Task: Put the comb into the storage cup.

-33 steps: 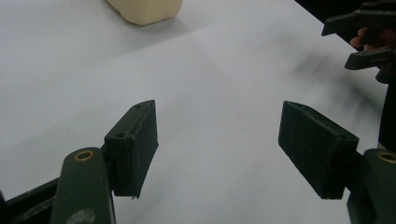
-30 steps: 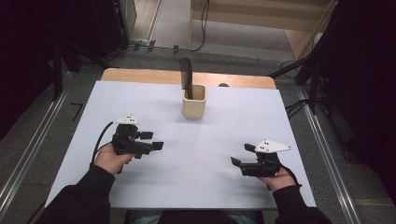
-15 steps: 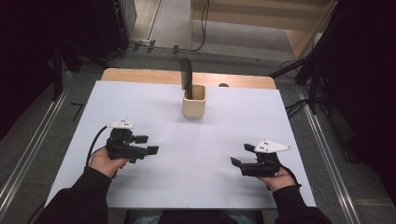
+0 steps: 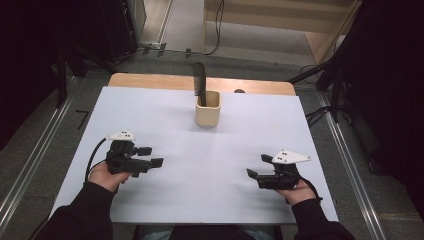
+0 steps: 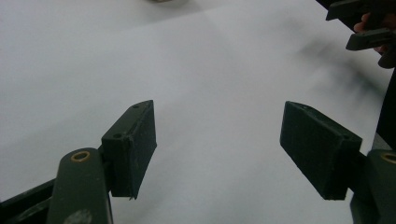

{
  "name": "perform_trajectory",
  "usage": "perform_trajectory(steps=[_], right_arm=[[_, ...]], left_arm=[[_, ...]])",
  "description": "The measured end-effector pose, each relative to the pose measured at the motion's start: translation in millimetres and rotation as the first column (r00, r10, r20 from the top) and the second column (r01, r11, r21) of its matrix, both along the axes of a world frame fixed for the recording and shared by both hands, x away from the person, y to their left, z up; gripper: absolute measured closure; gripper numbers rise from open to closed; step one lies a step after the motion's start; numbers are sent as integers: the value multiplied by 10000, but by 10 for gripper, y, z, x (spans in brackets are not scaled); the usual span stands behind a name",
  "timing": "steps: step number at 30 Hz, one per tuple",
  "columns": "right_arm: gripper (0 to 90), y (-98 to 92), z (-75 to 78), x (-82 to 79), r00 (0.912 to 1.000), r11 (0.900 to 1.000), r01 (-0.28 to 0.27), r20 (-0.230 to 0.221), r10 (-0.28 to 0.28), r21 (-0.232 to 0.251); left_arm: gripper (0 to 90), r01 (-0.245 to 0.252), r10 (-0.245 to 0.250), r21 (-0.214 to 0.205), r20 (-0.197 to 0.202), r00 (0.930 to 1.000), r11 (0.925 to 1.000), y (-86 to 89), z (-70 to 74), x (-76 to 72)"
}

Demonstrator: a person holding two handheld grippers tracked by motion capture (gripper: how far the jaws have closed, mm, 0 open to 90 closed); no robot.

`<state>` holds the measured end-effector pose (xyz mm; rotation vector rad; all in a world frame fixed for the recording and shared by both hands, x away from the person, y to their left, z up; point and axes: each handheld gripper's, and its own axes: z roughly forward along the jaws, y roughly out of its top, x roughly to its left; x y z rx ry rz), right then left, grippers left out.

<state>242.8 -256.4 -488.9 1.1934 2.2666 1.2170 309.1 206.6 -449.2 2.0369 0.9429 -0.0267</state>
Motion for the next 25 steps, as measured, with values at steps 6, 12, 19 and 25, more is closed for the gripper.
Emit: perform_trajectory(steps=[6, 12, 19, 25], right_arm=[[202, 5, -3, 1, 10000, 10000, 24, -5, -24, 22], [202, 8, -4, 3, 10000, 10000, 8, -12, -8, -3], [202, 11, -7, 7, 10000, 10000, -42, -4, 42, -9], [196, -9, -5, 10, 9999, 9999, -132, -30, 132, -46]], left_arm=[[277, -58, 59, 43, -47, 10000, 10000, 52, -8, -22], [277, -50, 50, 66, -66, 10000, 10000, 54, -18, -25], [277, 3, -2, 132, -85, 10000, 9999, 55, -21, -23], [277, 19, -16, 190, -142, 9999, 9998, 56, -26, -18]])
